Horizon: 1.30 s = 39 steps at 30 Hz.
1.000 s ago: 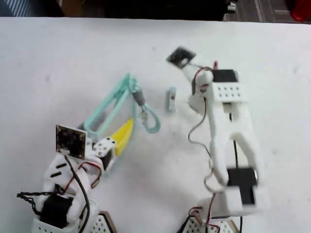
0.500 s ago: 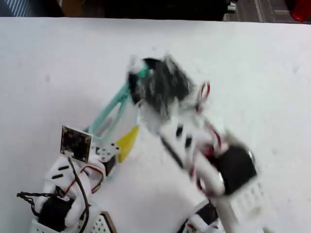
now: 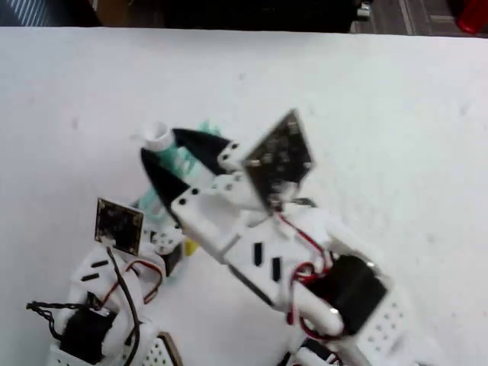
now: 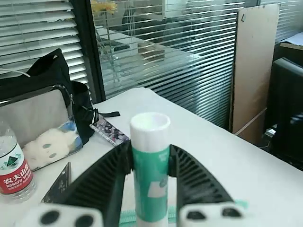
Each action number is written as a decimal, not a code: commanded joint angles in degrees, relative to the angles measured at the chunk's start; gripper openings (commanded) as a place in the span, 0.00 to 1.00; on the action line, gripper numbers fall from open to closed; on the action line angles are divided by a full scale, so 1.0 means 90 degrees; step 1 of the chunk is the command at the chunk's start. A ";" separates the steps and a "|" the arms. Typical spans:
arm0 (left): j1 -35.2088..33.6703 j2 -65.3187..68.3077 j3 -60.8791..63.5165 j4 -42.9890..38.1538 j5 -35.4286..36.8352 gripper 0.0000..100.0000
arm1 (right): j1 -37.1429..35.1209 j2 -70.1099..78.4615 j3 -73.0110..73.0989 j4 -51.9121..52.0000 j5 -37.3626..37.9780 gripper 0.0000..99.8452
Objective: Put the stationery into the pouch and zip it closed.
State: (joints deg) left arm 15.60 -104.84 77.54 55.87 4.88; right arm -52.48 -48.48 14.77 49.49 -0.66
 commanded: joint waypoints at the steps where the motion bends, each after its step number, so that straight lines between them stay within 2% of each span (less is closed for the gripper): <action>1: 0.0093 0.0044 -0.0274 -0.0078 0.0029 0.27 | -0.0034 -0.0093 0.0469 -0.0728 -0.0049 0.04; 6: 0.0093 0.0044 -0.0274 -0.0078 0.0029 0.27 | -0.0034 -0.0093 0.0869 -0.1216 -0.0049 0.04; 24: 0.0093 0.0044 -0.0274 -0.0078 0.0029 0.27 | -0.0024 -0.0151 0.1416 -0.0884 -0.0010 0.05; 26: 0.0093 0.0044 -0.0274 -0.0078 0.0039 0.27 | -0.0024 -0.0151 0.1416 -0.0874 -0.0010 0.07; 31: 0.0093 0.0044 -0.0274 -0.0078 0.0039 0.27 | -0.0015 -0.0151 0.1328 -0.0698 -0.0010 0.21; 39: 0.0093 0.0044 -0.0274 -0.0078 0.0039 0.27 | -0.0005 -0.0337 0.0830 -0.0444 -0.0010 0.19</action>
State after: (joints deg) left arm 15.60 -104.84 77.54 55.87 4.88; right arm -52.31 -49.10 25.93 45.10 -0.75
